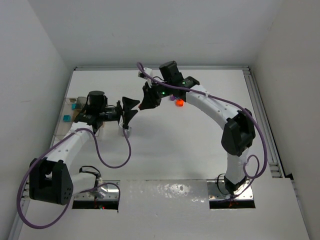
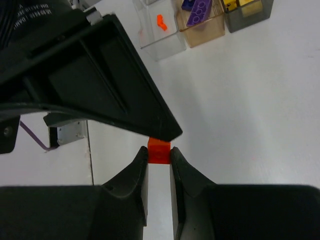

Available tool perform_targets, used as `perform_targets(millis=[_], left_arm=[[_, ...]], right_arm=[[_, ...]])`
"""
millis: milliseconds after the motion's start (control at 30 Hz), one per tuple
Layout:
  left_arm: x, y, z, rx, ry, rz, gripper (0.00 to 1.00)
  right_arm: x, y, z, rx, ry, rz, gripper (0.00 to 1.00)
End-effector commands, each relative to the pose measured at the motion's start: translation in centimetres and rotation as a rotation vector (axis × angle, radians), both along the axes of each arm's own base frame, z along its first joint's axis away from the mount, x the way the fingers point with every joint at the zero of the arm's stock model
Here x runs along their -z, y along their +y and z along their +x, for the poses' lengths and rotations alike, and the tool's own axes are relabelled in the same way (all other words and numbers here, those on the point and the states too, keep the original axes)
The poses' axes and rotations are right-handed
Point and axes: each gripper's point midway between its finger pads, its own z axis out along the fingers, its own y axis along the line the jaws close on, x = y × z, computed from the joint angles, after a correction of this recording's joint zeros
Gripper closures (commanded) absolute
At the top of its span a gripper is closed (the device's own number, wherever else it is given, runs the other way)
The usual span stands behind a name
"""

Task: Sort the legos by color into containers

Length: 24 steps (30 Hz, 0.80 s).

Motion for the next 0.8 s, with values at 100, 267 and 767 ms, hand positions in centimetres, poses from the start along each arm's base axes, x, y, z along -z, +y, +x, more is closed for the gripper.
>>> perform_targets(millis=[100, 267, 767], left_arm=[[-1.6, -1.6, -1.4, 0.13, -0.161, 0.024, 0.56], [-1.8, -1.5, -1.2, 0.121, -0.164, 0.034, 0.64], [-2.3, -2.1, -2.2, 0.169, -0.172, 0.007, 0.88]], right_arm=[[-3.1, 1.4, -0.4, -0.04, -0.047, 0.09, 1.0], [-2.6, 1.4, -0.8, -0.049, -0.04, 0.076, 1.0], [-2.0, 1.8, -0.4, -0.036, -0.023, 0.07, 1.0]])
